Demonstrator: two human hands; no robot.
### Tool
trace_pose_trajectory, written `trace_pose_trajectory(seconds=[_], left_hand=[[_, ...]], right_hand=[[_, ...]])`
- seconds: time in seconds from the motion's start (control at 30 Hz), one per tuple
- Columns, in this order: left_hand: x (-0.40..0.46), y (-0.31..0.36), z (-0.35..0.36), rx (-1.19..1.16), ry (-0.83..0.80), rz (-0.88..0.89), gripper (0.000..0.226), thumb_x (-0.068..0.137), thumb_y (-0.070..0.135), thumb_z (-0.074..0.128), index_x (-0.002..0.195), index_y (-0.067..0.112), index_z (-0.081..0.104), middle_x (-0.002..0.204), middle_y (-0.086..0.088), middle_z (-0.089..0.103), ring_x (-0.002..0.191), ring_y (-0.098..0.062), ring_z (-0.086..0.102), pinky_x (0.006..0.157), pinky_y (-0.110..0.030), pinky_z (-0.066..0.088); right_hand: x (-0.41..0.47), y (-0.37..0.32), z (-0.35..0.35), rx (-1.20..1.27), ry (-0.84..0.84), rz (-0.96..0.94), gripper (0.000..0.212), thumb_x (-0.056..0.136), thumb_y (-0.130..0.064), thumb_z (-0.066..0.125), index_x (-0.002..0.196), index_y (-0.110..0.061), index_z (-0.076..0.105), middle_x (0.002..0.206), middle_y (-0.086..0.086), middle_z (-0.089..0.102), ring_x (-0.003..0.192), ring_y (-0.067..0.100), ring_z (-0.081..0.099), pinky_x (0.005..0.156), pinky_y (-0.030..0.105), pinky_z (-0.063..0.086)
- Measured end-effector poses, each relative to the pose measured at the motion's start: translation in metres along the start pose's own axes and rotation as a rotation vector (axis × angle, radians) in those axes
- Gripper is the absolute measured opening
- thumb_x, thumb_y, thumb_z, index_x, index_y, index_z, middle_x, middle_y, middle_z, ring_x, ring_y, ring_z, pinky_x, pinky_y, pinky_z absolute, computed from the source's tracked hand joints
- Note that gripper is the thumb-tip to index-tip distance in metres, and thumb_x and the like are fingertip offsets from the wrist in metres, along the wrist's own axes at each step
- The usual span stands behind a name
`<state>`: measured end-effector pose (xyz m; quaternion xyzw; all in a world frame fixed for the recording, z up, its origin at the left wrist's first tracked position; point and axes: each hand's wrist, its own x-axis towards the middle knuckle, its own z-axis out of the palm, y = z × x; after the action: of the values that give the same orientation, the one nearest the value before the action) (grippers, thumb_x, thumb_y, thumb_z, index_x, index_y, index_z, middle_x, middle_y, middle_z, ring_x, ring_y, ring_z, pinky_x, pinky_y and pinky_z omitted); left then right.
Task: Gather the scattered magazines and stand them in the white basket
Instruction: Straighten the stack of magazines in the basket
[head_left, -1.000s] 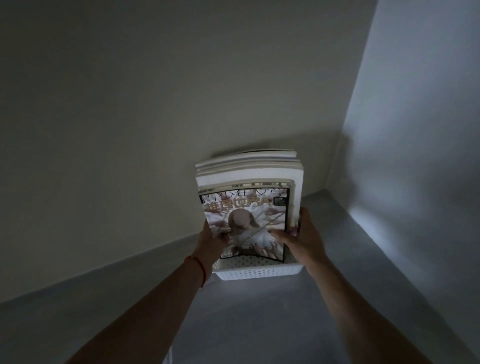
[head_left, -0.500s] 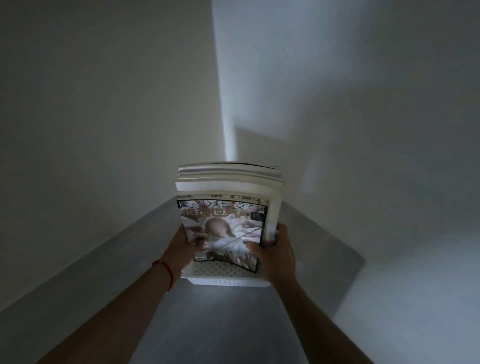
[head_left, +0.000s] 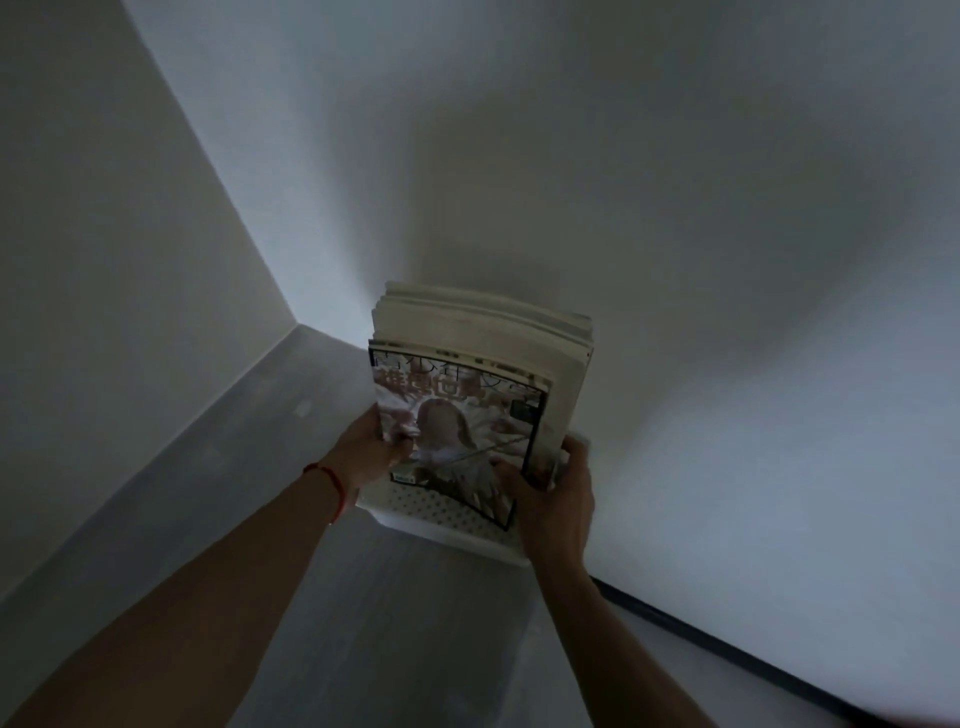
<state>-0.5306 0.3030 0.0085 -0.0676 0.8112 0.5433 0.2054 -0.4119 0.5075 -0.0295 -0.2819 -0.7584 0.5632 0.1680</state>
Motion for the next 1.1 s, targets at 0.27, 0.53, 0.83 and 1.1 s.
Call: trace_pose_trajectory(seconds=[0.27,0.53,0.83,1.1], left_hand=[[0.04,0.028,0.032,0.015,-0.064,0.079,0.036,0.084,-0.001,0.071,0.098,0.032,0.063,0.11,-0.003,0.067,0.105,-0.025,0.063,0.081,-0.031,0.053],[0.062,0.03,0.034,0.045,-0.061,0.145,0.045,0.078,-0.001,0.075,0.112,0.026,0.065,0.115,-0.001,0.068,0.111,-0.025,0.063,0.084,-0.035,0.055],[0.031,-0.038,0.046,0.001,0.218,0.048,0.025,0.102,0.031,0.042,0.119,0.02,0.057,0.12,-0.014,0.062,0.104,-0.031,0.06,0.087,-0.043,0.051],[0.049,-0.026,0.043,0.048,0.127,0.04,0.02,0.103,0.039,0.039,0.117,0.035,0.053,0.126,-0.005,0.059,0.105,-0.027,0.062,0.092,-0.056,0.055]], right_hand=[[0.039,0.008,-0.013,0.05,0.077,0.022,0.071,0.067,-0.048,0.087,0.125,-0.036,0.047,0.117,-0.004,0.062,0.103,0.016,0.063,0.081,0.032,0.058],[0.06,0.005,-0.02,0.19,-0.016,0.106,0.1,0.07,-0.04,0.089,0.147,-0.033,0.026,0.134,-0.007,0.054,0.112,0.012,0.062,0.094,0.033,0.053],[0.014,0.039,-0.025,0.216,-0.221,0.126,0.056,0.099,-0.043,0.051,0.15,-0.039,0.027,0.122,-0.026,0.053,0.115,0.006,0.058,0.093,0.037,0.052],[0.028,0.044,-0.011,0.136,-0.085,0.106,0.047,0.105,-0.046,0.037,0.15,-0.036,0.031,0.107,-0.031,0.055,0.087,-0.029,0.055,0.059,-0.001,0.044]])
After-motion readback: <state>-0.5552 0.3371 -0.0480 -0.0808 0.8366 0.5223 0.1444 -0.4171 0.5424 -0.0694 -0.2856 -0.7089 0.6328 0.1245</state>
